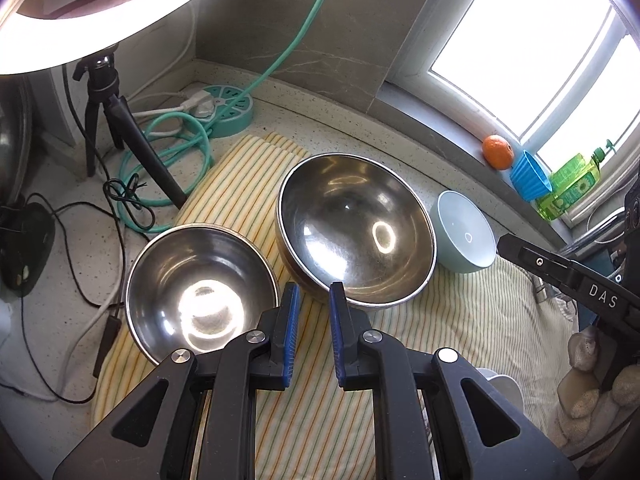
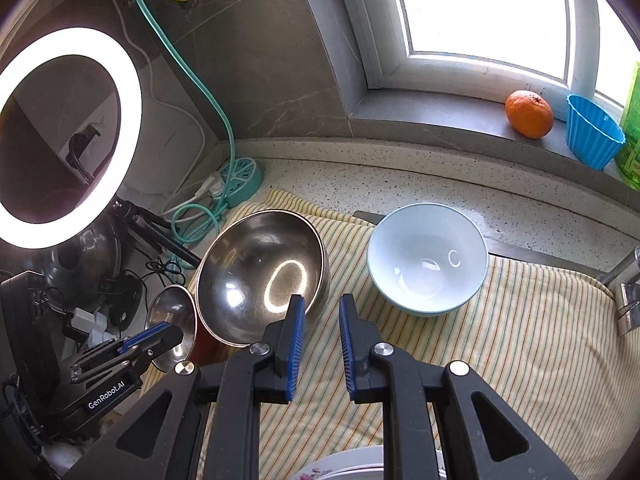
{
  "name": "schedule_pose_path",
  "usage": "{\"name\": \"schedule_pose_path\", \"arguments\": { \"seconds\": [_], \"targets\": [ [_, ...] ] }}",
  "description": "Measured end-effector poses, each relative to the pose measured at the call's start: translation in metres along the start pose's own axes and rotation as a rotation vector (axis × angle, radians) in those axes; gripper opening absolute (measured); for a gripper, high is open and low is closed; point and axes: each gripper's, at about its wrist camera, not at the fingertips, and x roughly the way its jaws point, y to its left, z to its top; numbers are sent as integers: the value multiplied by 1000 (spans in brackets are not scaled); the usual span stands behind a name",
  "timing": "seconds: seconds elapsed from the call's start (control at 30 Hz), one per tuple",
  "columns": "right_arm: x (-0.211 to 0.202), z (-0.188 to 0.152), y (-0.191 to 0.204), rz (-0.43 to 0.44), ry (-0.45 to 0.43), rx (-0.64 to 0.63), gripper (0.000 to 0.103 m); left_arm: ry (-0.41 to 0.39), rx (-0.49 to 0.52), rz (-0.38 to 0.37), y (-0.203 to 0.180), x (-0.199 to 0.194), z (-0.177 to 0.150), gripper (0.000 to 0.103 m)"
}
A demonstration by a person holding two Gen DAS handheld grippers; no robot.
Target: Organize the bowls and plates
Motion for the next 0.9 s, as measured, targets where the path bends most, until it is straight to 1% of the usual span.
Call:
{"name": "schedule_pose_path", "arguments": {
  "seconds": [0.13, 0.3, 0.47, 0.7, 0.9],
  "targets": [
    [11, 6, -3, 6, 5, -1, 20, -16, -36, 12, 5, 6, 7, 12],
    [24, 13, -3, 18, 17, -8, 20, -17, -50, 30, 10, 16, 16, 12],
    [35, 18, 3, 7, 22, -40, 20, -17, -54, 43, 12, 24, 24, 12],
    [53, 24, 6, 1, 40, -52, 20, -26, -58, 59, 14, 29, 32, 12],
    [65, 27, 4, -11, 62, -55, 20, -7, -52, 57, 15, 38, 37, 12]
  ]
}}
